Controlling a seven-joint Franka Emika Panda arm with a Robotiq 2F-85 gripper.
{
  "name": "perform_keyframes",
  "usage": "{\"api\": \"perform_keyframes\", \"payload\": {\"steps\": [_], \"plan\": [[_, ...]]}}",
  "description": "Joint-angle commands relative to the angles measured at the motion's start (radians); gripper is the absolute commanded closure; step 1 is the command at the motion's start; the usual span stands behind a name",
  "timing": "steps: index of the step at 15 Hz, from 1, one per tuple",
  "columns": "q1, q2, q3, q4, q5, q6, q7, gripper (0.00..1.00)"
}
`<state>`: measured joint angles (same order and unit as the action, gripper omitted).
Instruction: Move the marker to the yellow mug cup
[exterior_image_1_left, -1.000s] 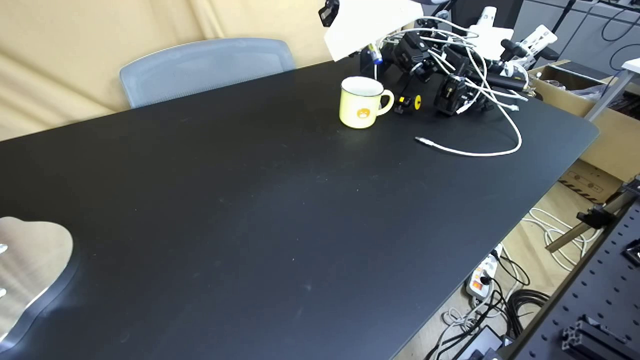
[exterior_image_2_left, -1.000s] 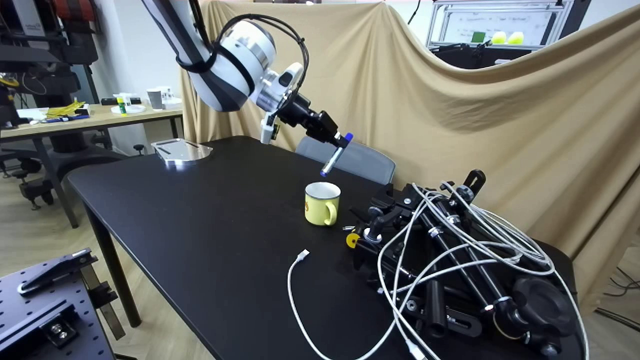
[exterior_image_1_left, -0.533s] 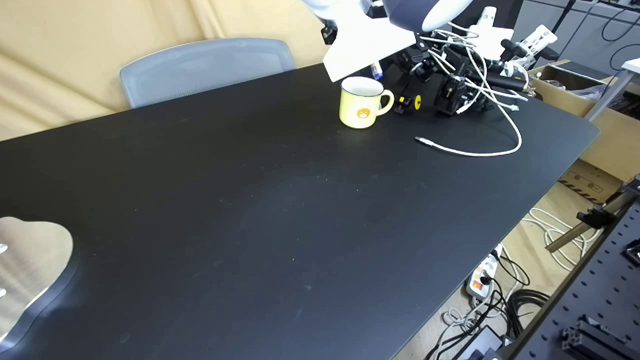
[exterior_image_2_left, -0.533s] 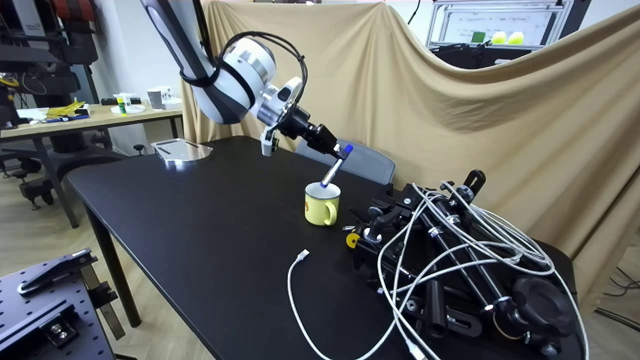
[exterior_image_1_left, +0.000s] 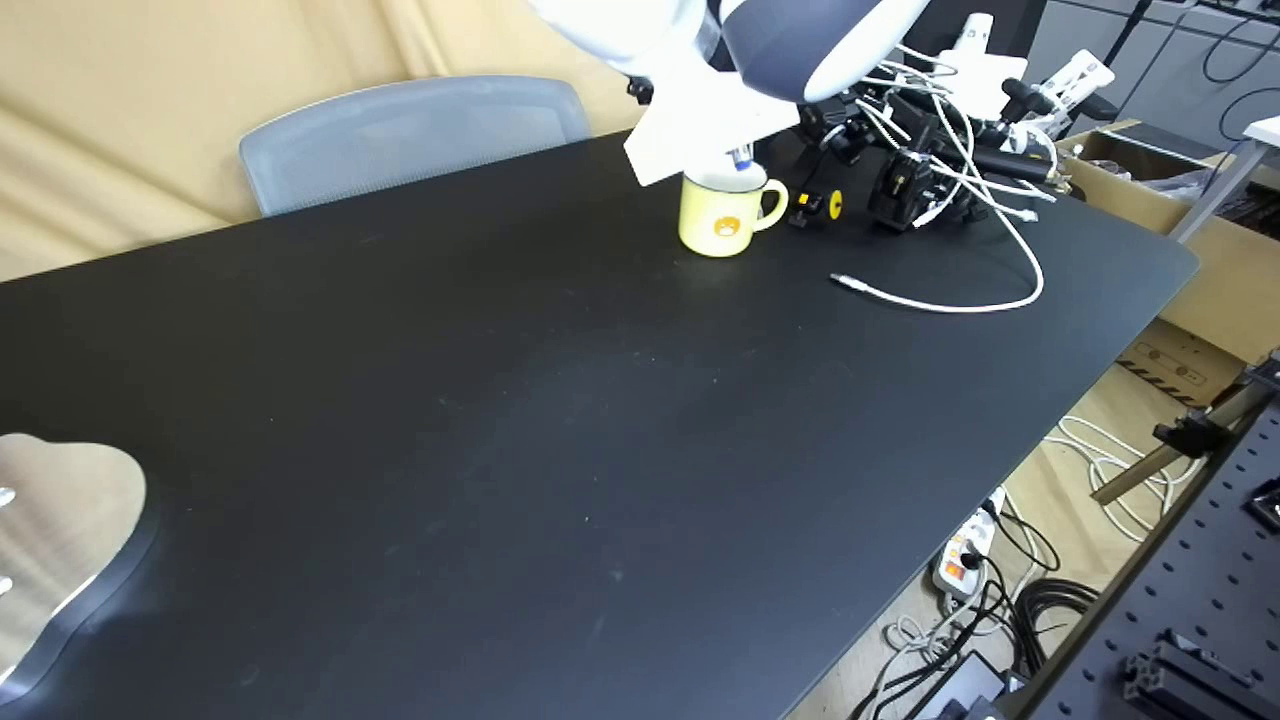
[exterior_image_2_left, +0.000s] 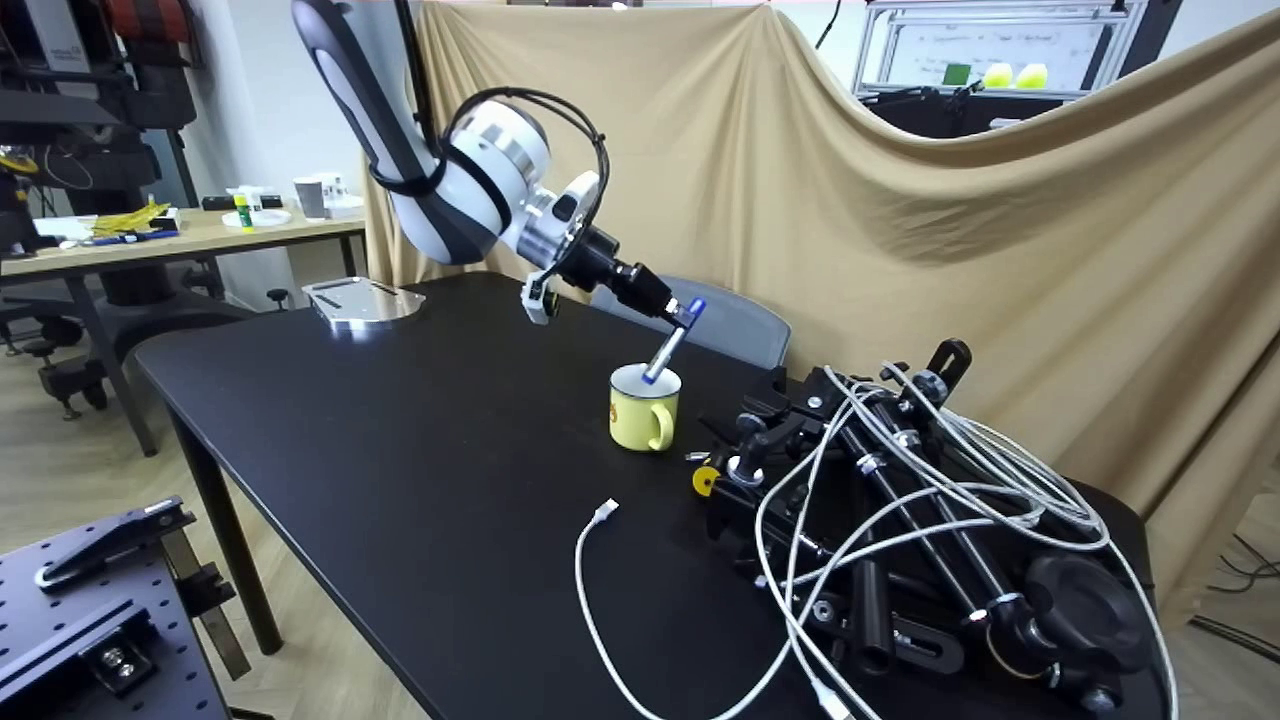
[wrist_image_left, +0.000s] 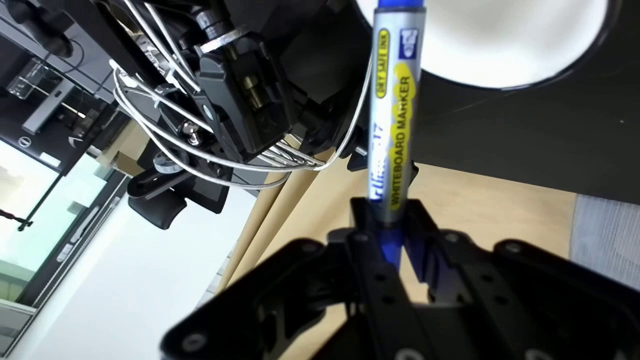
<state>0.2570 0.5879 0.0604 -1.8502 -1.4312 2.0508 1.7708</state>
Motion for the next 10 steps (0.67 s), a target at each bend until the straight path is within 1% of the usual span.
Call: {"api": "perform_keyframes", "payload": {"steps": [1,7,8,9,10], "plan": [[-0.01,0.048,0.016,0.051,-0.019,-0.03,0.05,0.95],[-0.004,0.094,0.017,0.096,-0.02,-0.042,0.043,0.94],[-0.003,0.099,0.019,0.1,-0.02,-0.044,0.039,0.54],[-0.002,0.104,0.02,0.105,-0.02,-0.047,0.034,0.53],[-0.001,0.107,0.021,0.108,-0.021,-0.048,0.033,0.47]]}}
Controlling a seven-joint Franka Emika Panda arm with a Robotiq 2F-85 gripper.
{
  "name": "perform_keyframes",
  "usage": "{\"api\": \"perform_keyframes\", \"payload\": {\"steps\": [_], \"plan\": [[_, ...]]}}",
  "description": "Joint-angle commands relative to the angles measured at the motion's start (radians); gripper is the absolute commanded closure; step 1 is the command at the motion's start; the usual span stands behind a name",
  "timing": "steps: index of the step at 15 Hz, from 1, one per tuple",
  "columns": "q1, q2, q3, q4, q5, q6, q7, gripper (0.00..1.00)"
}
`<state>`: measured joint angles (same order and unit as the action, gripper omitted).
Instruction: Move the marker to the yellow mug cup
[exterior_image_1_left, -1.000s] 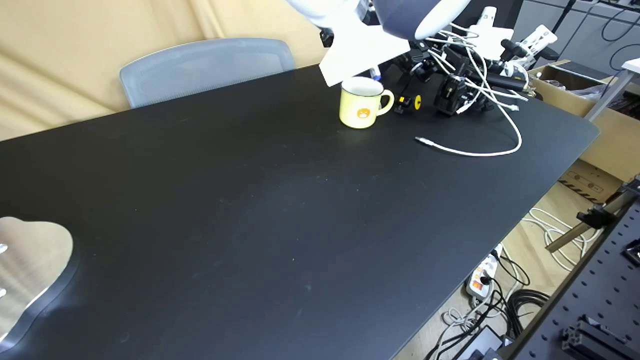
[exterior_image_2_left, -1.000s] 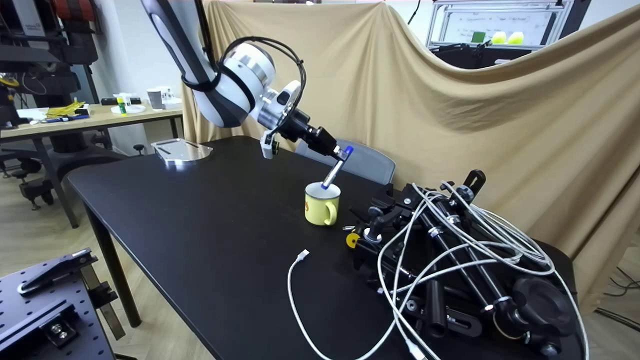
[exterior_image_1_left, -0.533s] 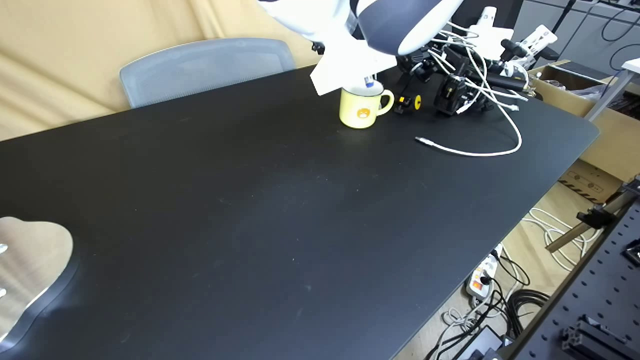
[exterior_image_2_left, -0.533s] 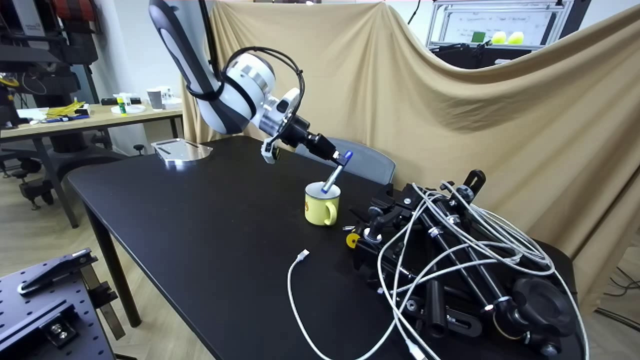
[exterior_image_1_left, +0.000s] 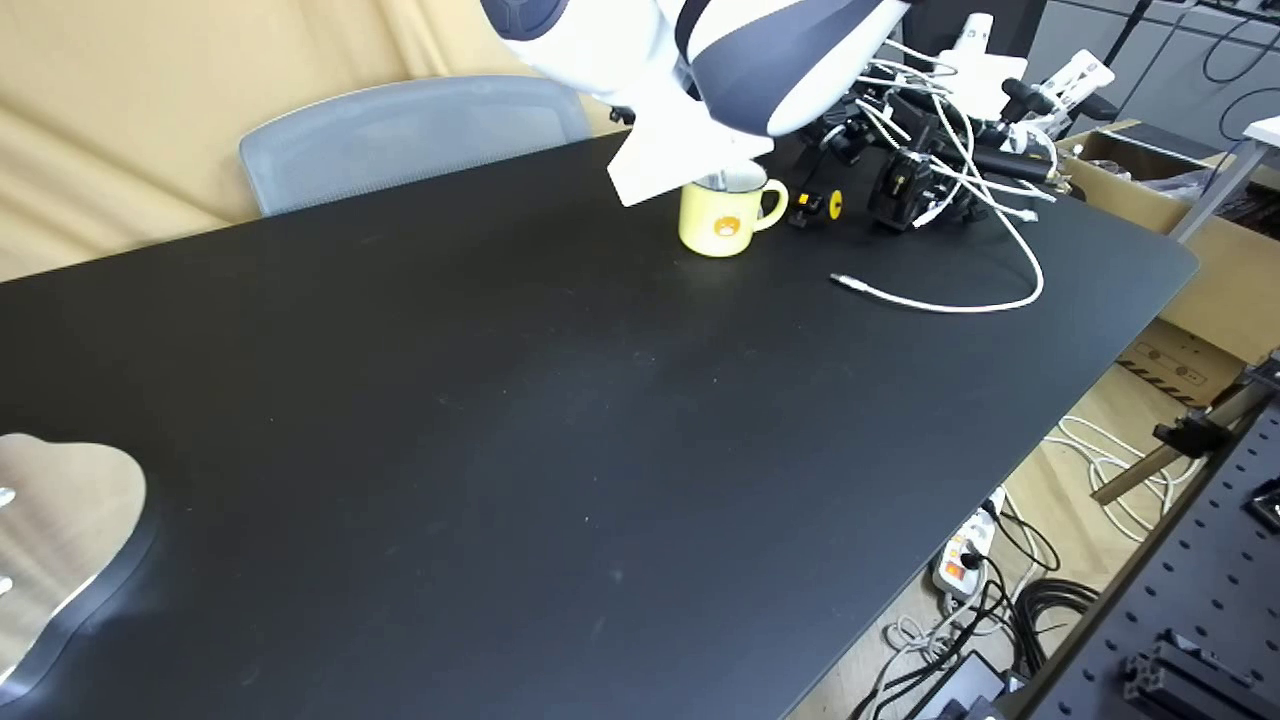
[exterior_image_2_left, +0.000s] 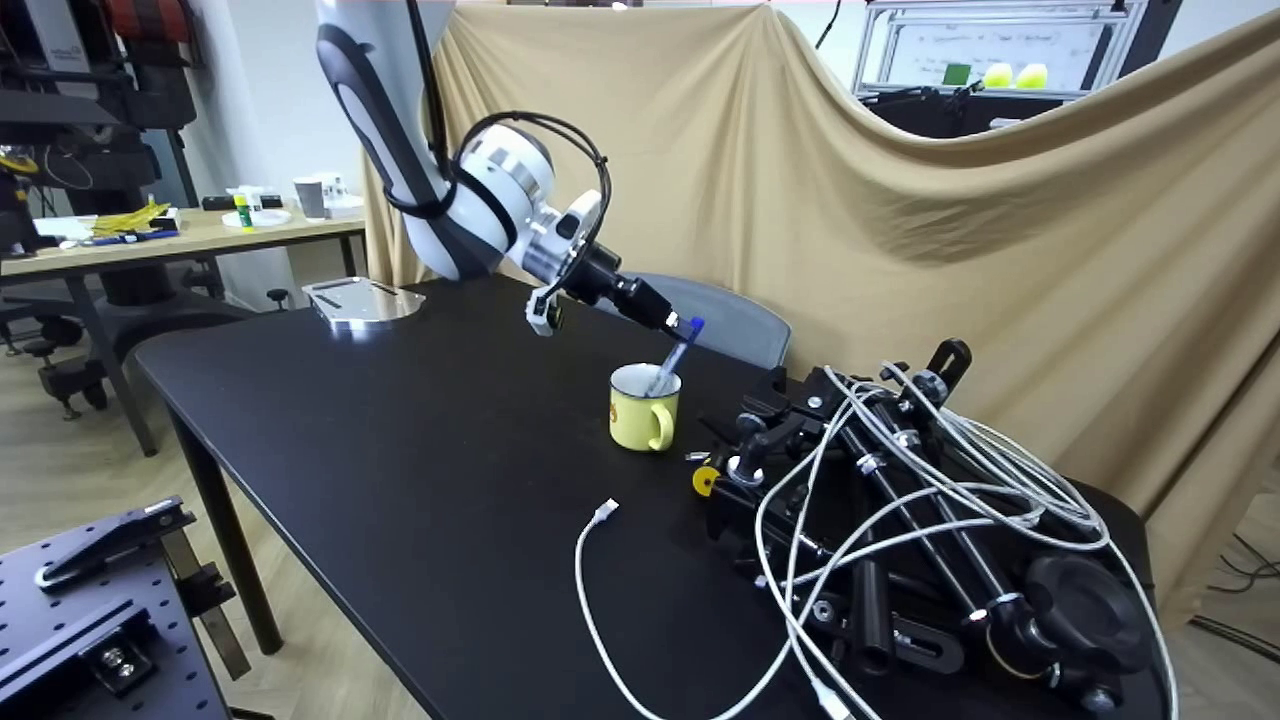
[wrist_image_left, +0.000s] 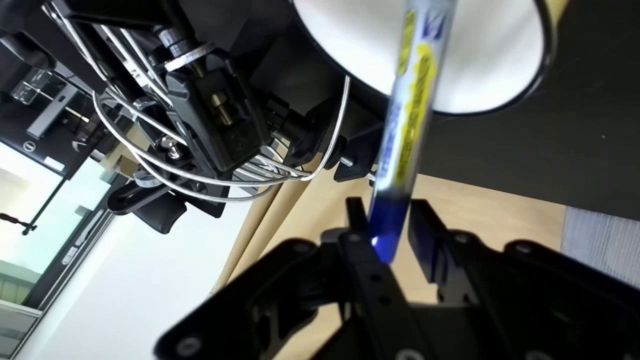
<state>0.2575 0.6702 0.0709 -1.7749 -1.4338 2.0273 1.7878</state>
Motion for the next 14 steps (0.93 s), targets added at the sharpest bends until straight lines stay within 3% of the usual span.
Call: {"api": "perform_keyframes", "payload": {"steps": [1,7,14], "plan": [[0.0,0.028,0.012,0.036,-0.02,-0.027,0.016,0.4],[-0.002,-0.006,0.03,0.013,0.004,-0.035,-0.006,0.01],[-0.035,-0.094,0.071,-0.034,0.133,-0.008,-0.176,0.0]]}}
